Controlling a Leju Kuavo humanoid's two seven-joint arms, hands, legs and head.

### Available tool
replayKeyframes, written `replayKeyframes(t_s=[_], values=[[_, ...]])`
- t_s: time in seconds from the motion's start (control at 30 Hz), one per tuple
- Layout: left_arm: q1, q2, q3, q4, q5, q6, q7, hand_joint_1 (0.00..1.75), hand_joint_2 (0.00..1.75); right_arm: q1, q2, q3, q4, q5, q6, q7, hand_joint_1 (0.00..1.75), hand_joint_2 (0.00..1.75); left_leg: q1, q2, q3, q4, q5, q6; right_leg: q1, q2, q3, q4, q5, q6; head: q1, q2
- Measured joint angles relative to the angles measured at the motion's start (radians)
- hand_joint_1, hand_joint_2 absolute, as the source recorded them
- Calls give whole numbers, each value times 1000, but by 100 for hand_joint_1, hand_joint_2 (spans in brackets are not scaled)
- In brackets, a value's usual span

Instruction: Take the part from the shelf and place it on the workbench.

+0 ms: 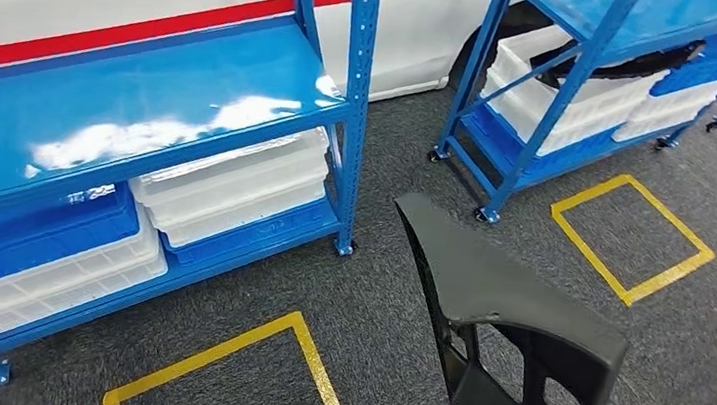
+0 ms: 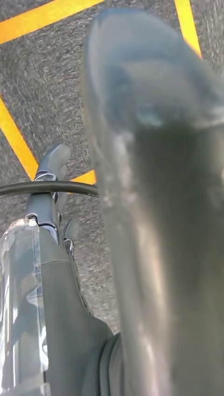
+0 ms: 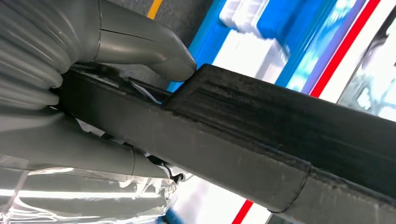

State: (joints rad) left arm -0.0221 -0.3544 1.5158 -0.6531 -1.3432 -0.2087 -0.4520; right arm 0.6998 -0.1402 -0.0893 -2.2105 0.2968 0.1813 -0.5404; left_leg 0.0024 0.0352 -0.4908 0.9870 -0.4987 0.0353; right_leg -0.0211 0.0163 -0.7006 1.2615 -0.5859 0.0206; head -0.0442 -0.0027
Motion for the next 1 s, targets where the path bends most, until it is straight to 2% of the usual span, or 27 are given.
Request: replayKeyframes(t_s=[0.03,0.07,0.1,0.13,0.2,0.23,0.3,0.33,0.4,0.43,0.47,0.5,0.53,0.57,0.6,0.67,0.7,0.73,0.8,0.83,0.87,0.9,0.97,1.0], values=[[0,0,0,-1,0,0,0,0,0,0,2,0,0,0,0,0,175,175,-2,16,-2,1,-1,0,-1,-7,-4,16,-1,1,0,0],[-1,0,0,-1,0,-1,0,0,0,1,2,0,0,0,0,1,175,175,-2,32,-1,1,-3,-1,-2,-13,12,-3,14,2,0,0],[-3,-1,0,-1,0,-2,0,0,0,1,3,0,0,0,0,1,175,175,-3,46,0,2,-5,-3,-2,-23,46,-56,40,0,0,0],[-4,-1,0,-1,-1,-3,0,0,0,1,3,0,0,0,0,1,175,175,-3,58,3,3,-7,-5,0,-42,89,-126,63,-4,0,0],[-6,-3,0,-2,-3,-4,0,0,0,2,4,0,0,0,0,2,175,175,-7,78,10,6,-13,-15,6,-70,149,-227,91,-15,0,0],[-7,-4,0,-3,-5,-5,0,0,0,3,4,0,0,1,0,2,175,175,-8,86,13,7,-14,-20,10,-75,158,-244,93,-20,0,0],[-10,-6,-1,-6,-8,-5,0,0,0,6,6,0,0,1,0,2,175,175,-8,104,17,6,-16,-29,13,-54,153,-247,98,-30,0,0],[-12,-6,-2,-8,-9,-5,0,0,0,8,6,0,0,1,0,2,175,175,-7,96,17,11,-22,-34,10,-43,153,-252,102,-35,0,0],[-12,-7,-3,-10,-10,-5,0,0,0,9,6,0,-1,1,1,2,175,175,-2,45,-5,66,-63,-47,3,-21,152,-261,110,-46,0,0],[-10,-7,-3,-11,-10,-5,0,0,0,8,6,0,-1,1,2,2,175,175,2,11,-28,122,-95,-52,2,-10,151,-262,112,-49,0,0],[-8,-7,-3,-12,-10,-5,0,0,0,8,6,1,-1,1,4,2,175,175,3,-10,-56,187,-126,-57,2,2,150,-262,113,-50,0,0],[-5,-7,-3,-13,-10,-5,0,0,0,8,6,1,-1,1,6,2,175,175,4,-19,-82,244,-145,-60,2,15,150,-260,114,-51,0,0],[-3,-7,-3,-13,-10,-5,0,0,0,8,6,1,-1,1,8,2,175,175,5,-24,-98,275,-145,-62,2,30,150,-259,114,-51,0,0],[-2,-7,-3,-14,-10,-6,0,0,0,9,6,1,-1,1,10,2,175,175,6,-26,-98,268,-124,-62,2,45,149,-256,113,-50,0,0],[-2,-7,-2,-15,-10,-6,0,0,0,9,6,2,-1,2,11,2,175,175,7,-30,-81,224,-87,-62,2,60,150,-253,112,-49,0,0],[-2,-7,-2,-16,-10,-7,0,0,0,9,6,2,-1,3,12,2,175,175,10,-64,-31,99,-22,-57,1,86,147,-245,110,-43,0,0],[-3,-7,-2,-16,-10,-7,0,0,0,10,6,2,-1,4,12,1,175,175,10,-81,-13,54,-10,-53,0,98,143,-241,110,-38,0,0],[-4,-7,-2,-16,-9,-6,0,0,0,11,7,3,-1,5,12,1,175,175,9,-93,-5,33,-10,-48,0,108,136,-238,111,-32,0,0],[-6,-8,-3,-16,-9,-6,0,0,0,15,7,3,-1,6,12,0,175,175,5,-84,-2,22,-13,-36,-4,130,125,-240,119,-16,0,0],[-7,-8,-3,-16,-9,-5,-1,0,0,18,7,3,-1,7,12,0,175,175,5,-72,-1,17,-8,-28,-5,127,121,-238,120,-11,0,0],[-8,-9,-3,-16,-9,-5,-1,0,0,20,8,3,-1,8,12,0,175,175,7,-59,-1,11,-3,-20,-5,108,114,-226,112,-8,0,0],[-7,-10,-3,-16,-9,-5,-1,0,0,21,9,3,-1,8,12,-1,175,175,9,-44,-1,5,2,-12,-3,78,98,-195,91,-7,0,0],[-2,-11,-3,-16,-8,-5,-1,0,0,19,12,3,-1,9,12,-2,175,175,6,-15,-5,2,4,-4,-1,13,41,-76,21,-6,0,0],[0,-11,-3,-16,-8,-5,-1,0,0,19,13,3,-1,9,13,-2,175,175,3,1,-8,2,4,-3,-1,-1,11,-12,-8,-5,0,0]])
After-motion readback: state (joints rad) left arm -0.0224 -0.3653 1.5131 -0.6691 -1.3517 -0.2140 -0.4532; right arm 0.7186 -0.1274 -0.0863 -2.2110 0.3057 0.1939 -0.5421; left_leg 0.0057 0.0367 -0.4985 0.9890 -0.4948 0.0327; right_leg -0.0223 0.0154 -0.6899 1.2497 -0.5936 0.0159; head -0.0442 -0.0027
